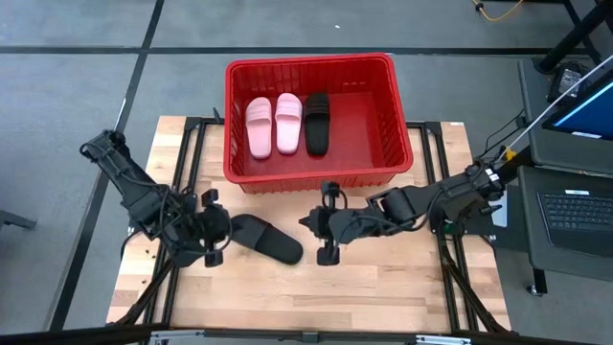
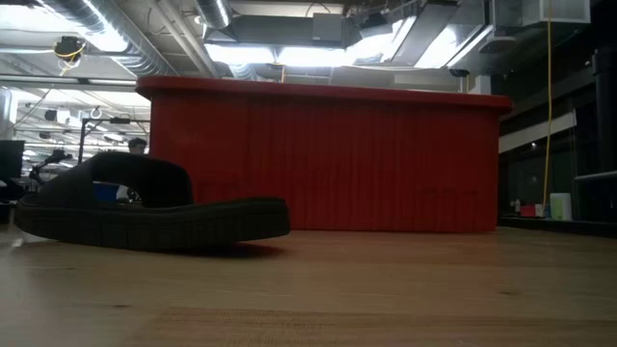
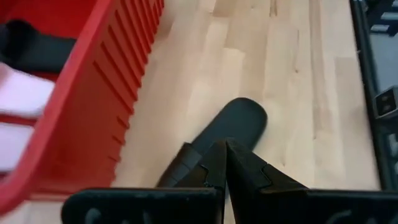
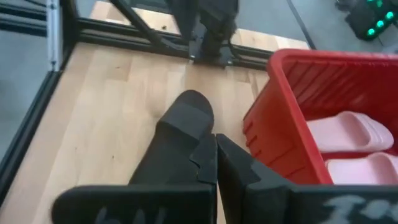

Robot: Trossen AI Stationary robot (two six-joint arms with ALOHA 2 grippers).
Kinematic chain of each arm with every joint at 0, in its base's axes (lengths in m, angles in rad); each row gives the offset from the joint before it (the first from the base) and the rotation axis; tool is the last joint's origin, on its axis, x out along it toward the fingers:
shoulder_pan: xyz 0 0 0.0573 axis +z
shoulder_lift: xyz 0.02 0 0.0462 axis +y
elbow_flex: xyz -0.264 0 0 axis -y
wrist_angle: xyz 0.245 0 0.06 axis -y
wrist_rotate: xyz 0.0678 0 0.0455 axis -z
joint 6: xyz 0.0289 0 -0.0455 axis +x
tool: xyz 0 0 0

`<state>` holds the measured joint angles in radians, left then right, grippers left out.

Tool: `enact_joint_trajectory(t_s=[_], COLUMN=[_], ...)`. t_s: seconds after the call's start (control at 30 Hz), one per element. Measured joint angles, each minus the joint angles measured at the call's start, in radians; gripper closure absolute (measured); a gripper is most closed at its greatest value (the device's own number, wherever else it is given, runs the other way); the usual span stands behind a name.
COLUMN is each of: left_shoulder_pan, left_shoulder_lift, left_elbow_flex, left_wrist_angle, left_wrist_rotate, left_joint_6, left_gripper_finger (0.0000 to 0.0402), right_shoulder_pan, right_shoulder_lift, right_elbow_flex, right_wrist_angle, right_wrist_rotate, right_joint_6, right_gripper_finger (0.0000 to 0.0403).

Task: Pick and place slides into bin
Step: Put the black slide into the red bin

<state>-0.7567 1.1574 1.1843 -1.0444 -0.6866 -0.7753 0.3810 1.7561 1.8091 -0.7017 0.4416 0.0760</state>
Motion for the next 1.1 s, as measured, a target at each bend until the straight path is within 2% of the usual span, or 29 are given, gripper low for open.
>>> enact_joint_trajectory(t_s=[0.17, 0.23, 0.33, 0.5, 0.67, 0.87, 1.1], left_shoulder_pan=[-0.067, -0.096, -0.125, -0.148, -0.152, -0.151, -0.123], left_shoulder_lift=[-0.004, -0.006, -0.019, -0.076, -0.186, -0.303, -0.365], left_elbow_flex=[0.0, -0.025, -0.115, -0.294, -0.459, -0.606, -0.674], left_wrist_angle=[-0.031, -0.016, 0.01, 0.098, 0.242, 0.396, 0.394], left_wrist_rotate=[-0.005, -0.043, -0.094, -0.089, -0.089, -0.074, -0.053], left_joint_6=[-0.144, -0.194, -0.324, -0.538, -0.738, -0.817, -0.919], left_gripper_finger=[0.0398, 0.0399, 0.0399, 0.04, 0.0398, 0.0387, 0.0329], right_shoulder_pan=[-0.016, -0.018, -0.019, -0.021, -0.031, -0.032, -0.032], right_shoulder_lift=[0.014, 0.019, 0.023, 0.028, 0.028, 0.028, 0.028], right_elbow_flex=[0.0, 0.0, 0.0, 0.0, 0.0, 0.0, 0.0], right_wrist_angle=[0.0, 0.003, -0.003, -0.004, -0.004, -0.007, -0.008], right_wrist_rotate=[0.0, 0.0, 0.0, 0.0, 0.0, 0.0, 0.0], right_joint_6=[0.024, 0.023, 0.018, -0.042, -0.058, -0.058, -0.057], right_gripper_finger=[0.0397, 0.0397, 0.0396, 0.0396, 0.0396, 0.0396, 0.0396])
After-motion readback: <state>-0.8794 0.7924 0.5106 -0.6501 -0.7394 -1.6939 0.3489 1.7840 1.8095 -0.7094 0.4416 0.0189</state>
